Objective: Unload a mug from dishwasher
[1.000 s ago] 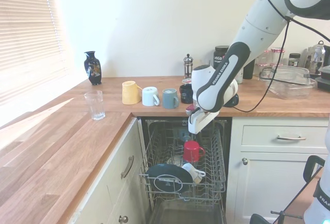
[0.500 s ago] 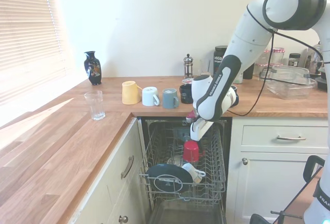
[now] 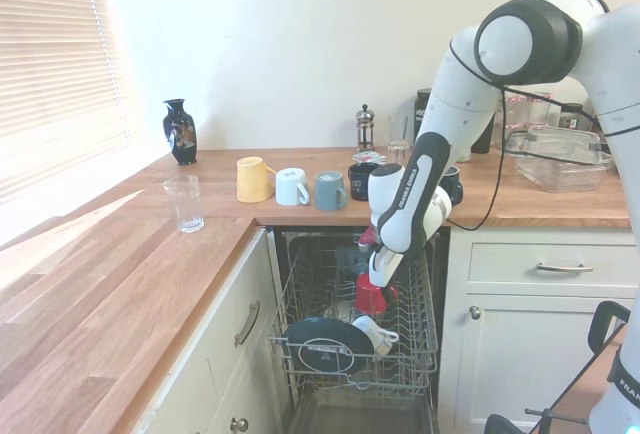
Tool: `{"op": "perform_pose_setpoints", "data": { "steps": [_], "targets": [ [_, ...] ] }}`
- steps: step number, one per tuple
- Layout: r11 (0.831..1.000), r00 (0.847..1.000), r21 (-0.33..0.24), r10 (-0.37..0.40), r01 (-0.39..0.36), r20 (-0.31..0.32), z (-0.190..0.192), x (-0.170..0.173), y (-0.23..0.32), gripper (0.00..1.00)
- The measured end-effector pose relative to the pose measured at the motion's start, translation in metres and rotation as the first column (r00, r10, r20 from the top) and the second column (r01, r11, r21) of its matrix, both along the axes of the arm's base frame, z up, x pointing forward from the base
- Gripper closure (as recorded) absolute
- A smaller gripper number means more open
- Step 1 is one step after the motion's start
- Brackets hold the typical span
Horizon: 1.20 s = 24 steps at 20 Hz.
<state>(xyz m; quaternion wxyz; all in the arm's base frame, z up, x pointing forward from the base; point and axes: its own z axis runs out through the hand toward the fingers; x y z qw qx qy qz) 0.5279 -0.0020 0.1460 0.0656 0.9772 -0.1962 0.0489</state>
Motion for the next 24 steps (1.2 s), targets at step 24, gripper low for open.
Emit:
{"op": "perform_pose_setpoints", "data": {
  "steps": [24],
  "targets": [
    [0.991,0.992,-0.054,0.123,-0.122,0.011,-0.035,0.027,0.006,0.00]
  ]
}}
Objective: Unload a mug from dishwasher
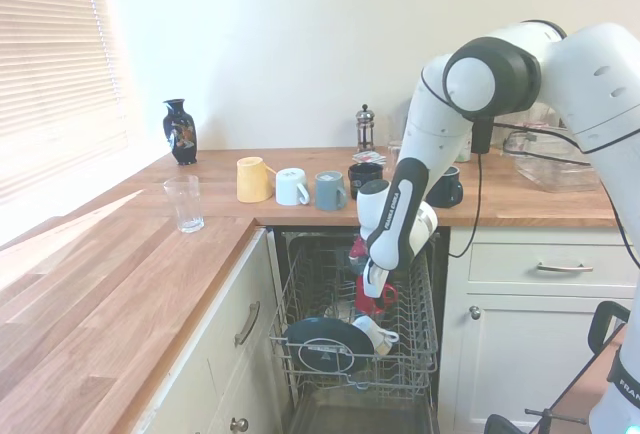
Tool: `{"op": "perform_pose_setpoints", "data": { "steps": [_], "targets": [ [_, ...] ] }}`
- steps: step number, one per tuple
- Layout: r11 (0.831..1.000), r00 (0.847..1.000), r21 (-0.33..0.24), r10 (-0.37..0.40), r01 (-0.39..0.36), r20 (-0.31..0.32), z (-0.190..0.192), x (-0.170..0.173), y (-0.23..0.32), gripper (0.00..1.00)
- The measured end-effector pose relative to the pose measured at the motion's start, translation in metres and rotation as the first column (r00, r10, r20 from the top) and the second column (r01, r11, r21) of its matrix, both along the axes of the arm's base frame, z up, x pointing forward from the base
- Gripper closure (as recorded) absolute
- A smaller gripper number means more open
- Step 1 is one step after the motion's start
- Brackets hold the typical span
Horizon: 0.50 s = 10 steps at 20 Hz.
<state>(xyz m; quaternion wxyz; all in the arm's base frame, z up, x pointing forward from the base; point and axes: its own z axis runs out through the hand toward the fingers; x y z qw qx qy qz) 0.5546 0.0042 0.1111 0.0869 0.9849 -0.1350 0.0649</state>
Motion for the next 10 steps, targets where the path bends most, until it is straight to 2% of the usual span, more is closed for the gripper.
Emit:
{"op": "perform_pose_setpoints", "data": {
  "steps": [10],
  "targets": [
    [1.000,1.000,0.012,-0.001,0.001,-0.010,-0.0112,-0.0025,0.0049,0.00]
  ]
}}
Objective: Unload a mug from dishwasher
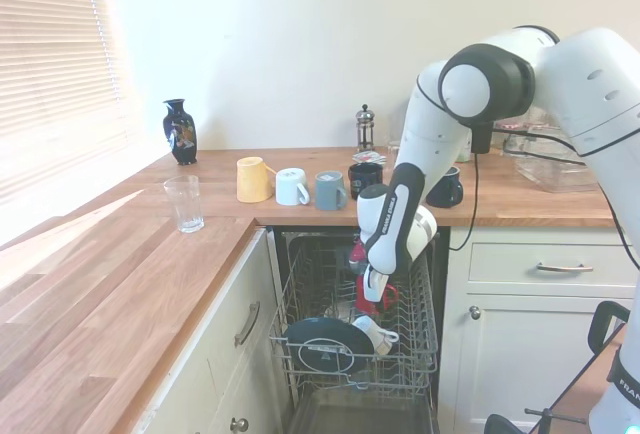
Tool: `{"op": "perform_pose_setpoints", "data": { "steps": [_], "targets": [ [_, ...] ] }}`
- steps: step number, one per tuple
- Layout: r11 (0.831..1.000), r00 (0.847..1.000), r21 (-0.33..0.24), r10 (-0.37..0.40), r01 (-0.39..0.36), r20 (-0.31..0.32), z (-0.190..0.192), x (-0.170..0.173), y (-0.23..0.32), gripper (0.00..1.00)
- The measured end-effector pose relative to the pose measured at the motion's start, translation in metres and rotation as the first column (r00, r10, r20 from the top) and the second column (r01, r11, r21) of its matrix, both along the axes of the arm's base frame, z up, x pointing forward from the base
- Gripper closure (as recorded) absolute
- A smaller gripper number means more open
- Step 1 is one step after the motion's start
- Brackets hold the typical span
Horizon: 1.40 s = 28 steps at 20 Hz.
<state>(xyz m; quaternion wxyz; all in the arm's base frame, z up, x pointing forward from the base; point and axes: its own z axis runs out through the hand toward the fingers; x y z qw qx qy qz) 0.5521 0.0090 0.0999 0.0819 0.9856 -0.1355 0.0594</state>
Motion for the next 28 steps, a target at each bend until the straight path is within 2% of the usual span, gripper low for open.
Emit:
{"op": "perform_pose_setpoints", "data": {
  "steps": [7,8,23,26,28],
  "targets": [
    [1.000,1.000,0.006,-0.004,0.004,-0.005,-0.003,-0.001,0.003,0.00],
    [1.000,1.000,0.006,-0.004,0.004,-0.005,-0.003,-0.001,0.003,1.00],
    [1.000,0.999,-0.021,0.009,-0.010,-0.038,-0.002,-0.003,0.007,1.00],
    [0.999,0.999,-0.046,0.006,-0.008,-0.054,0.001,0.000,0.006,1.00],
    [0.997,0.997,-0.082,-0.013,0.007,-0.072,0.004,0.003,-0.003,1.00]
  ]
}}
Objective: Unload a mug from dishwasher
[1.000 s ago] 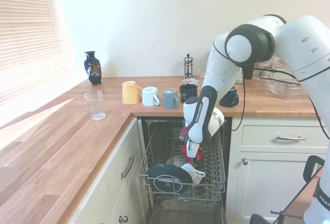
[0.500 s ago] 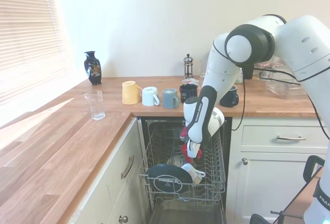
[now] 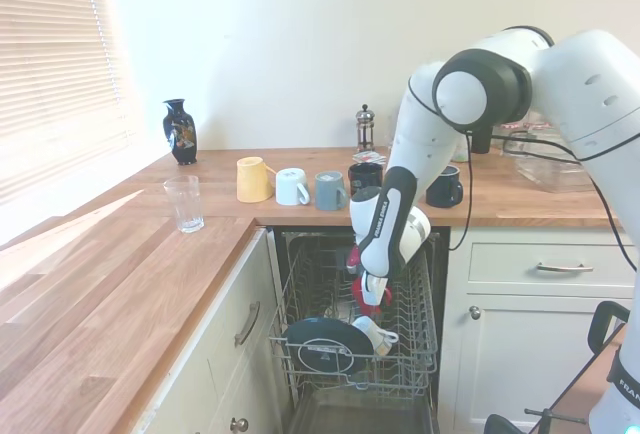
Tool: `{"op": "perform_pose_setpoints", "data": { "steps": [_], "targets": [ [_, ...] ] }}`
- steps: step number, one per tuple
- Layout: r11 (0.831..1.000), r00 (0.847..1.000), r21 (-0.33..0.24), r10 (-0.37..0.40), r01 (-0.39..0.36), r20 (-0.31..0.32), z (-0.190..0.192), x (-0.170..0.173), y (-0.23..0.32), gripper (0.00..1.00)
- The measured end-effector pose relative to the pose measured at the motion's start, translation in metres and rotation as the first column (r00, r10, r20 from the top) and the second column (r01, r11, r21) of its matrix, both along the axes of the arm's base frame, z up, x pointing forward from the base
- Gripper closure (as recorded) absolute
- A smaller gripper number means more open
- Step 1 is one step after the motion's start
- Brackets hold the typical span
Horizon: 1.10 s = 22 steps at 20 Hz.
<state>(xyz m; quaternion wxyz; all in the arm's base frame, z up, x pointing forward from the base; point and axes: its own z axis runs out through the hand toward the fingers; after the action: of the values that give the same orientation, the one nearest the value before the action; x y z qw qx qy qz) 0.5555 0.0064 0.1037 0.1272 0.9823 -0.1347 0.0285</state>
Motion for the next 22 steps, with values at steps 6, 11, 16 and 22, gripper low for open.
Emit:
{"op": "perform_pose_setpoints", "data": {
  "steps": [6,11,16,22],
  "targets": [
    [0.999,0.999,-0.033,-0.014,0.012,-0.040,-0.012,0.011,0.002,1.00],
    [0.999,0.999,-0.033,-0.031,0.030,-0.045,-0.013,0.021,0.009,1.00],
    [0.999,0.997,-0.030,-0.045,0.043,-0.057,-0.013,0.023,0.010,1.00],
    [0.998,0.998,-0.039,-0.045,0.044,-0.044,-0.012,0.024,0.013,1.00]
  ]
}}
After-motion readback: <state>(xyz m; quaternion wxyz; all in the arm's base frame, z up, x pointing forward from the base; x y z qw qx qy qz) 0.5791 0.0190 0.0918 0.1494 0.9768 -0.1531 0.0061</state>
